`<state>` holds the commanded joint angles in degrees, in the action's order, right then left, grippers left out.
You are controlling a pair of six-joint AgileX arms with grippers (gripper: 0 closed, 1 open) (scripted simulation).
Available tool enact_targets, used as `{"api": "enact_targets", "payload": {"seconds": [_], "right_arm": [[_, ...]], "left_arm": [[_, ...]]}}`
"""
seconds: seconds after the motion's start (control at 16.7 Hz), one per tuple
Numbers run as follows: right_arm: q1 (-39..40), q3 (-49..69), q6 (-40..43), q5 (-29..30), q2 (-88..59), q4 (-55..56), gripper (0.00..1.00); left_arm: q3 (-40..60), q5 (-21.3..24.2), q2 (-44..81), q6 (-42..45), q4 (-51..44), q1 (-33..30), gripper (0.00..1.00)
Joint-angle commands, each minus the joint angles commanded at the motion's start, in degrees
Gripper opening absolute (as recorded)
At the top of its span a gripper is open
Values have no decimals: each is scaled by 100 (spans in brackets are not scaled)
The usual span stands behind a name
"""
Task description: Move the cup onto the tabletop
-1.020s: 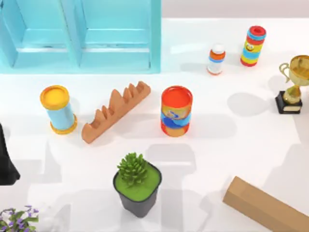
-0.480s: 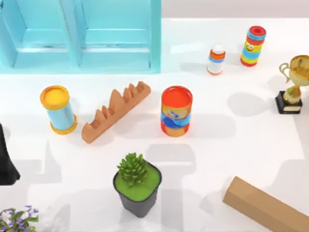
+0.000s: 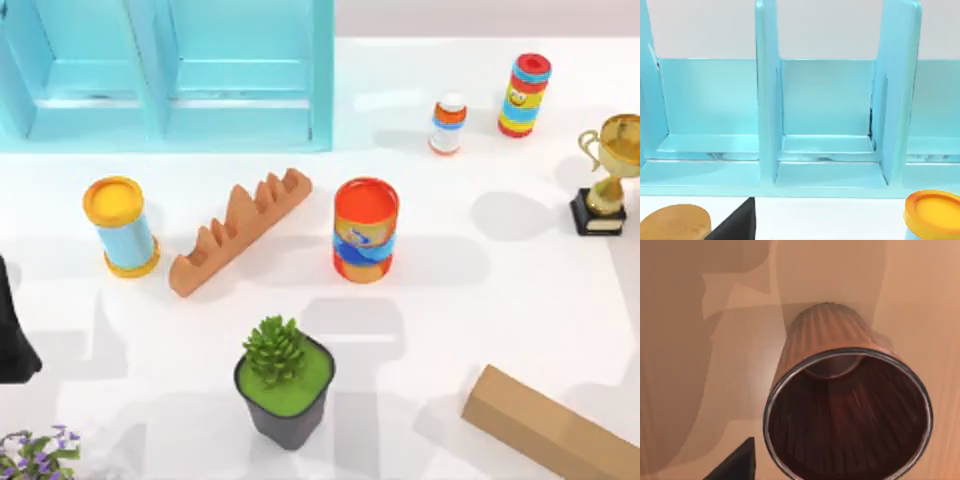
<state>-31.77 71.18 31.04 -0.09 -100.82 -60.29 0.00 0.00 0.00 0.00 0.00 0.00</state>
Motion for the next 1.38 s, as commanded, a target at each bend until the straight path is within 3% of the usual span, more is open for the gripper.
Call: {"api": "enact_targets", "payload": {"seconds": [0.48,1.26,1.38], "right_arm": [[22,-169,-31,6,-473,610,100],[22,-169,-31,6,-473,610,2],[22,-169,-31,6,-473,610,0]], "left_arm": [[0,0,0,0,0,0,100],[0,0,0,0,0,0,100],[0,0,0,0,0,0,100]]}}
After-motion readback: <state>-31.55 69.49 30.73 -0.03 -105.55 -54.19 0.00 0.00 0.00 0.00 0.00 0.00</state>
